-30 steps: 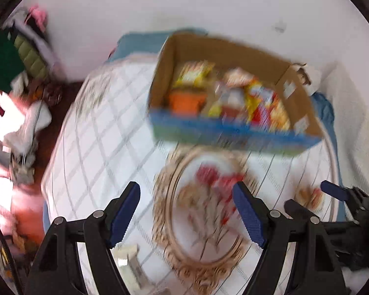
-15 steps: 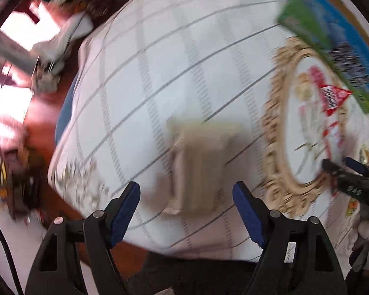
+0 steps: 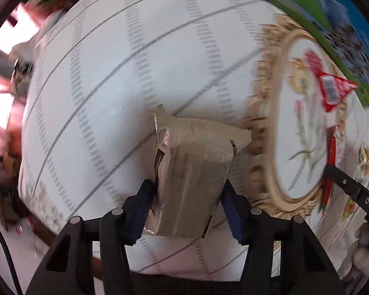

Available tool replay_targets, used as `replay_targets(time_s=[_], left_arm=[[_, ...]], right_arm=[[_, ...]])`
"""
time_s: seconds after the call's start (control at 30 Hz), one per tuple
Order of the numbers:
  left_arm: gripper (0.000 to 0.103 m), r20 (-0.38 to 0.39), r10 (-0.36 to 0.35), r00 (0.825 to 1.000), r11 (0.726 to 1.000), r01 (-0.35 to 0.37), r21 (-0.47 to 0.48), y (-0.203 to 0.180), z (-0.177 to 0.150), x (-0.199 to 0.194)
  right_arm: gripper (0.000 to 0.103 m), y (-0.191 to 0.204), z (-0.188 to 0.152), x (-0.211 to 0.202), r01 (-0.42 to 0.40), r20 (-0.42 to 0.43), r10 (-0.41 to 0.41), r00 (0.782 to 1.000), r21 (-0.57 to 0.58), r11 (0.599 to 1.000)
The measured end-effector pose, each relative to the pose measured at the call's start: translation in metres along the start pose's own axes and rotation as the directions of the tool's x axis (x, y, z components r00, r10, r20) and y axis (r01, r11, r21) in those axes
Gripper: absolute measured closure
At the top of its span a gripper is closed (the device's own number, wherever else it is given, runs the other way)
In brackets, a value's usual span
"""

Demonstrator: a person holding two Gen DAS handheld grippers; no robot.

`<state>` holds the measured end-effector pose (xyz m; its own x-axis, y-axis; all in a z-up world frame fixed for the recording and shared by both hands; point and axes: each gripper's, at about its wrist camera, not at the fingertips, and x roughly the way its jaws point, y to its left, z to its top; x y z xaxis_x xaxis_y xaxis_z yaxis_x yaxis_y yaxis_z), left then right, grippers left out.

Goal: Organize snacks
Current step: 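Grasp the beige bread bar with the left tool while the right tool grasps the red spicy strip packet, then carry both packets into the box and open both tools to release them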

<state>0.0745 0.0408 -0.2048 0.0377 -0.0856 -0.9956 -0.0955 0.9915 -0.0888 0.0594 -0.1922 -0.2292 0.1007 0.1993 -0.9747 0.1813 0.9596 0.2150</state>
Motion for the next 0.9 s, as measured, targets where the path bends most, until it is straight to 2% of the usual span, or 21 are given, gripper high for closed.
replay_targets(time_s=[0.1, 0.2, 0.3, 0.37, 0.4, 0.53, 0.6, 0.7, 0.8, 0.87, 0.9], left_arm=[[0.051, -0.001, -0.011, 1.0, 0.997, 0.011, 0.081, -0.037, 0.004, 0.003], [0.051, 0.003, -0.008, 1.0, 0.982, 0.007, 0.189, -0.087, 0.007, 0.009], [0.049, 0.01, 0.038, 0.999, 0.958, -0.039, 0.285, -0.12, 0.007, 0.02], [0.044, -0.002, 0.054, 0.999, 0.947, -0.051, 0.318, -0.125, 0.005, 0.025], [0.043, -0.012, 0.049, 0.999, 0.945, -0.043, 0.324, -0.122, 0.004, 0.028], [0.042, -0.038, 0.029, 0.999, 0.941, -0.015, 0.337, -0.114, 0.003, 0.034], [0.042, -0.042, 0.041, 0.998, 0.937, -0.024, 0.349, -0.11, -0.002, 0.035], [0.042, -0.044, 0.05, 0.998, 0.936, -0.031, 0.351, -0.113, 0.013, 0.04], [0.043, -0.038, 0.045, 0.998, 0.938, -0.03, 0.345, -0.119, 0.018, 0.043], [0.044, -0.015, 0.046, 0.999, 0.939, -0.038, 0.342, -0.12, 0.021, 0.038], [0.044, -0.001, 0.051, 0.999, 0.937, -0.047, 0.345, -0.121, 0.023, 0.032]], right_arm=[[0.037, -0.029, -0.01, -0.008, -0.027, 0.025, 0.024, 0.999, 0.132, 0.991], [0.037, -0.057, -0.021, -0.017, -0.044, 0.058, 0.03, 0.998, 0.25, 0.967], [0.035, -0.072, -0.03, -0.018, -0.093, 0.048, 0.082, 0.995, 0.301, 0.949], [0.034, -0.074, -0.032, -0.02, -0.155, 0.031, 0.153, 0.988, 0.295, 0.943], [0.034, -0.073, -0.034, -0.023, -0.163, 0.037, 0.16, 0.987, 0.278, 0.946], [0.03, -0.063, -0.03, -0.037, -0.089, 0.067, 0.077, 0.995, 0.18, 0.98], [0.029, -0.056, -0.029, -0.037, -0.051, 0.05, 0.045, 0.998, 0.141, 0.989], [0.029, -0.042, -0.018, -0.023, -0.004, 0.006, 0.004, 1.0, 0.055, 0.998], [0.03, -0.028, -0.019, -0.004, 0.073, -0.015, -0.073, 0.997, -0.005, 0.997], [0.035, -0.024, -0.021, -0.002, 0.11, 0.01, -0.11, 0.994, 0.001, 0.994], [0.044, -0.023, -0.021, -0.002, 0.126, 0.018, -0.126, 0.992, 0.001, 0.992]])
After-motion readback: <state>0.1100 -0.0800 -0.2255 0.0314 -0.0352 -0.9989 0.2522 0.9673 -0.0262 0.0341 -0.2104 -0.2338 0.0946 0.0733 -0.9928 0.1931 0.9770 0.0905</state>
